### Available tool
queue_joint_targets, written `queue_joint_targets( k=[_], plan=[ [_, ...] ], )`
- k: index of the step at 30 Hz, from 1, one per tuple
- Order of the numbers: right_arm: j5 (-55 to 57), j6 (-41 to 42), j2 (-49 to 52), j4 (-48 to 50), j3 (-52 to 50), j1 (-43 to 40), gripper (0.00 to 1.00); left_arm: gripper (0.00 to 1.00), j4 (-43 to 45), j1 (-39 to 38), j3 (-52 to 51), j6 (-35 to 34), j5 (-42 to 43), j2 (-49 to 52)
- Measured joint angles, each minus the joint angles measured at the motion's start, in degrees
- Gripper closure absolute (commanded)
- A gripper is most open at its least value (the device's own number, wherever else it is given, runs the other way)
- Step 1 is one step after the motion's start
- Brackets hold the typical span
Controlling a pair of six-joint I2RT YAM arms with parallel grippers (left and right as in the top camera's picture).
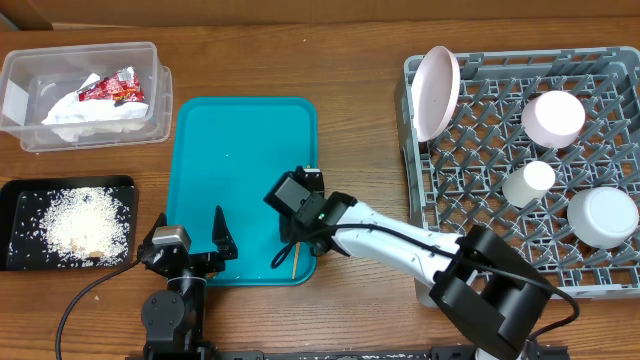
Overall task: Sort waste into correct bins and load items into the dishwasher
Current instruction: 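Move the right gripper to the tray and grasp the wooden chopstick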
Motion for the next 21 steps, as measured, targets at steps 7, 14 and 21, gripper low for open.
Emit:
queue_joint_targets(
  k=[7,14,21],
  plan=[
    [2.7,1.1,1.3,0.3,0.0,0.9,0.64,0.0,0.0,0.0,0.0,0.0,0.0,0.0],
    [6.3,2.0,1.9,1.0,0.0,2.5,0.63,0.0,0.0,0.0,0.0,0.0,0.0,0.0],
    [9.1,2.4,4.5,2.5,0.9,3.5,0.63,0.0,0.0,0.0,0.0,0.0,0.0,0.0]
  ],
)
